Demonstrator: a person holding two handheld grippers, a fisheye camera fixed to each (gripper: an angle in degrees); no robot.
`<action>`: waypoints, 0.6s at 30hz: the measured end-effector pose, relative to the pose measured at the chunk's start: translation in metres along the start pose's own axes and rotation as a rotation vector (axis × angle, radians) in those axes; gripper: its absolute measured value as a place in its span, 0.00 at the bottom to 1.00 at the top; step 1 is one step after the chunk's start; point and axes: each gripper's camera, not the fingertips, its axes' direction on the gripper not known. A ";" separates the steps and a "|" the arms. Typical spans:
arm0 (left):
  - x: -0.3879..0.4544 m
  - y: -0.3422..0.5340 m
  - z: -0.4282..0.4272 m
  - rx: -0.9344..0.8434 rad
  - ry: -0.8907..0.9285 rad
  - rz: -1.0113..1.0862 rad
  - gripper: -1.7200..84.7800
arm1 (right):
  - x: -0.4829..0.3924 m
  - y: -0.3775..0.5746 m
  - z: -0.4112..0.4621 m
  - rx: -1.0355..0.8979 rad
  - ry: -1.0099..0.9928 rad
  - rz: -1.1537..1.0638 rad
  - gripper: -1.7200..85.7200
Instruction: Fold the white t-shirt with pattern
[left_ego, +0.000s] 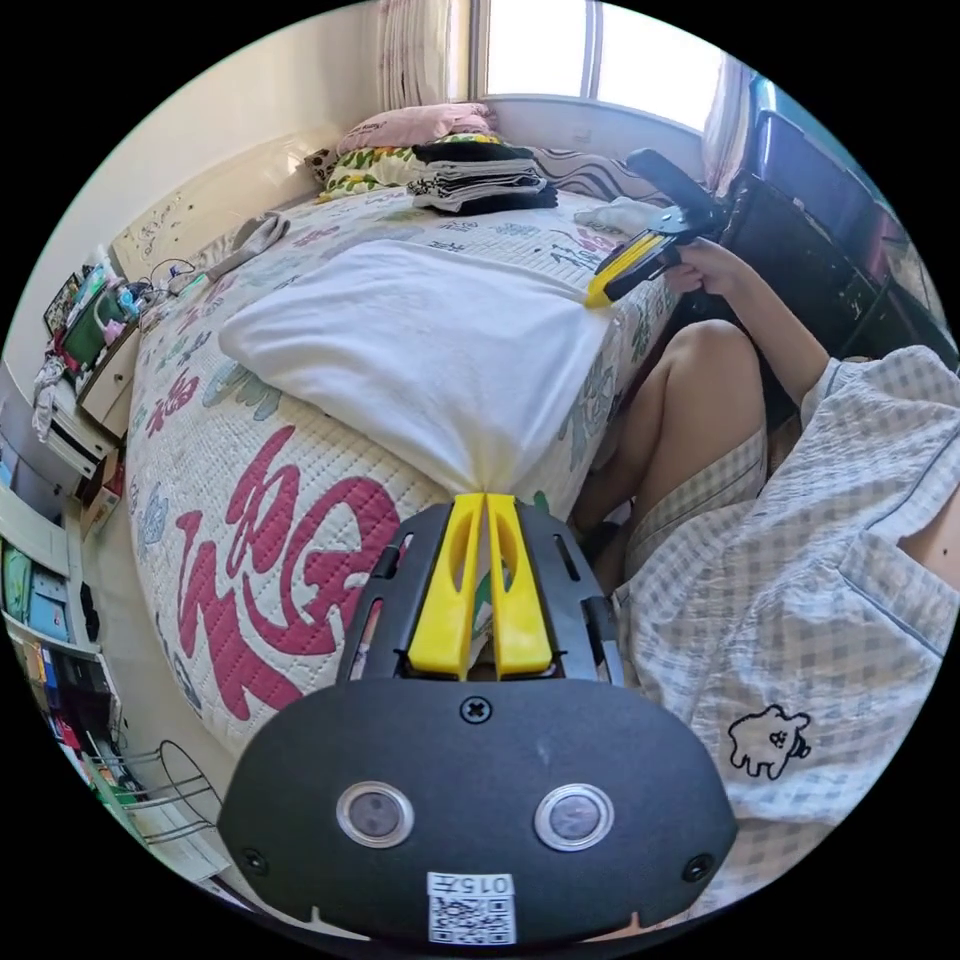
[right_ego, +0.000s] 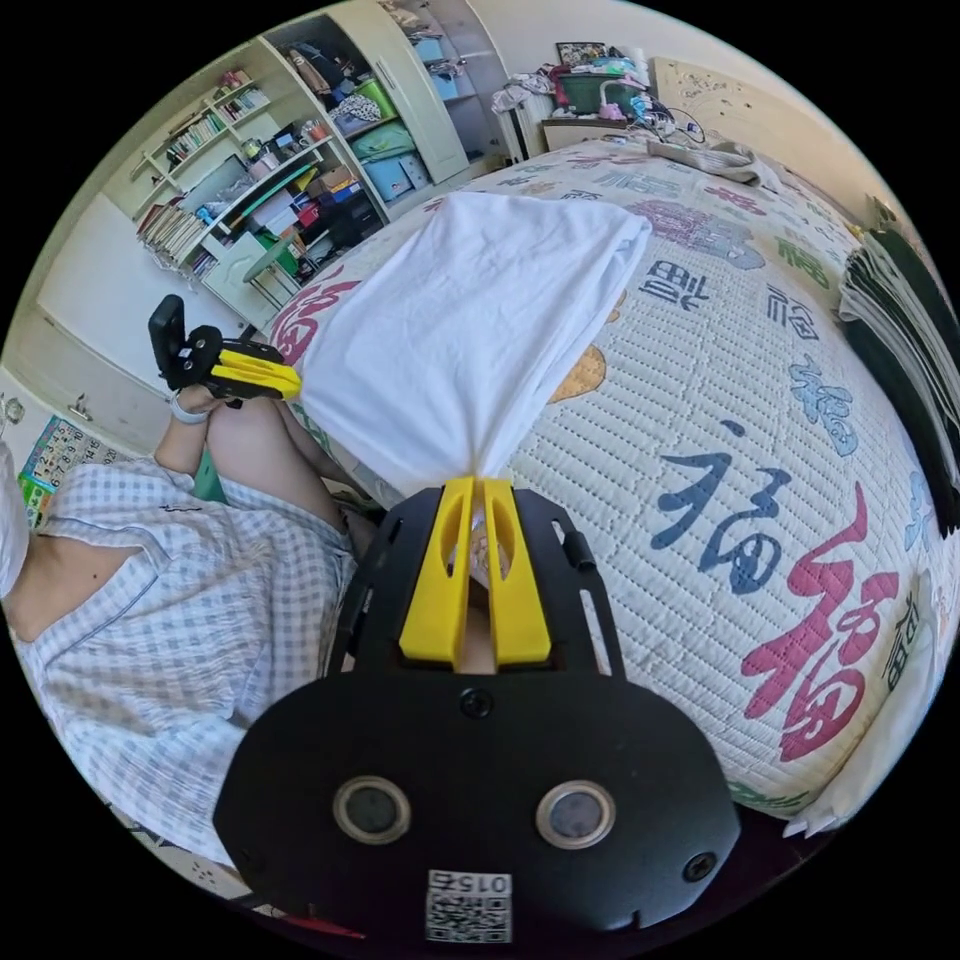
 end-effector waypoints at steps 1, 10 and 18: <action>-0.011 0.001 -0.012 0.039 0.061 -0.008 0.05 | 0.008 0.002 -0.011 0.046 -0.009 0.012 0.08; -0.196 -0.007 -0.105 0.519 0.208 -0.355 0.13 | 0.108 -0.053 -0.074 0.405 -0.215 0.117 0.12; -0.345 -0.050 -0.013 0.395 0.437 -0.650 0.19 | 0.187 -0.142 -0.038 0.360 -0.312 0.270 0.14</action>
